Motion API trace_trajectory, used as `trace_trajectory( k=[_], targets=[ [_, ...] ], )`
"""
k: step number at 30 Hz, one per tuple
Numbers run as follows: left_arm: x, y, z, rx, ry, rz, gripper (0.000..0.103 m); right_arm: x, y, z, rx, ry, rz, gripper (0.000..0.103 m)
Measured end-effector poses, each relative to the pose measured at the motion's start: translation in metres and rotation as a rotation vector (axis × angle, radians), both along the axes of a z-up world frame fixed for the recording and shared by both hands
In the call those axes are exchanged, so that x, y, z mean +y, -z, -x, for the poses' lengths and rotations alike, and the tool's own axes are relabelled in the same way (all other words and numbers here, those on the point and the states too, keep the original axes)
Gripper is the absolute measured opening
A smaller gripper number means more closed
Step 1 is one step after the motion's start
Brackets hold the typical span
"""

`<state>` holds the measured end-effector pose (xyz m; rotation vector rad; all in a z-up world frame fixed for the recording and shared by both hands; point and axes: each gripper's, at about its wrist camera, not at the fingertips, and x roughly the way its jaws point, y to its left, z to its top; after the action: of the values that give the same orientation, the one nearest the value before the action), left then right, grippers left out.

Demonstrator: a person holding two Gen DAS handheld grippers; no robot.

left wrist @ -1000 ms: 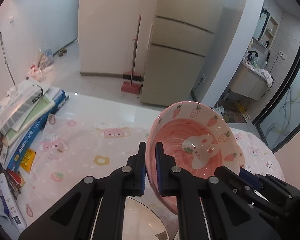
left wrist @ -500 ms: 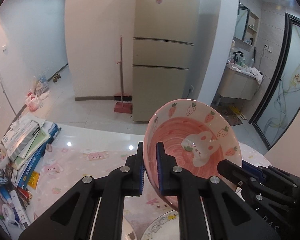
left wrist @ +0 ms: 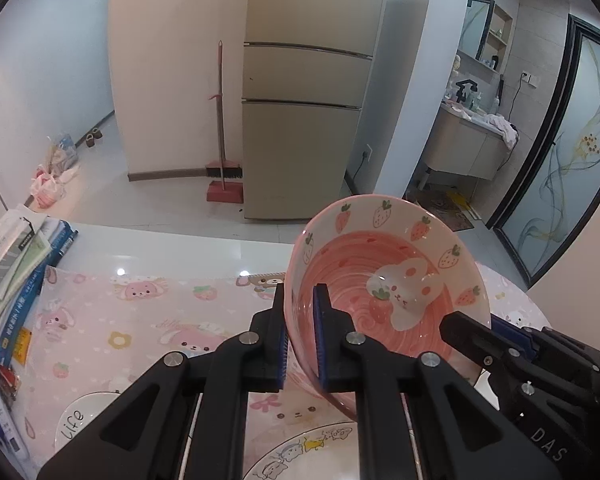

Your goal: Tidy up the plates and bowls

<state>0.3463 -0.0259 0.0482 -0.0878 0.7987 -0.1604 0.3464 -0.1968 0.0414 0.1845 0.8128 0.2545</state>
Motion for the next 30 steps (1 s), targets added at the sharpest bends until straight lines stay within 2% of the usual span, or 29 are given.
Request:
trace_trajectory(
  k=[4,9,17,30],
  targets=[
    [0.001,0.015,-0.005,0.02,-0.011,0.011,0.009,0.007,0.013,-0.007,0.012,0.006,0.041,0.022],
    [-0.006,0.033,-0.013,0.036,-0.009,-0.03,0.009,0.014,0.023,-0.012,-0.002,0.032,0.11,0.022],
    [-0.013,0.049,-0.021,0.066,0.016,-0.025,0.01,0.011,0.039,-0.024,0.031,0.046,0.142,0.022],
    [-0.021,0.062,-0.027,0.087,0.014,-0.089,0.01,0.017,0.05,-0.032,0.063,0.037,0.181,0.022]
  ],
)
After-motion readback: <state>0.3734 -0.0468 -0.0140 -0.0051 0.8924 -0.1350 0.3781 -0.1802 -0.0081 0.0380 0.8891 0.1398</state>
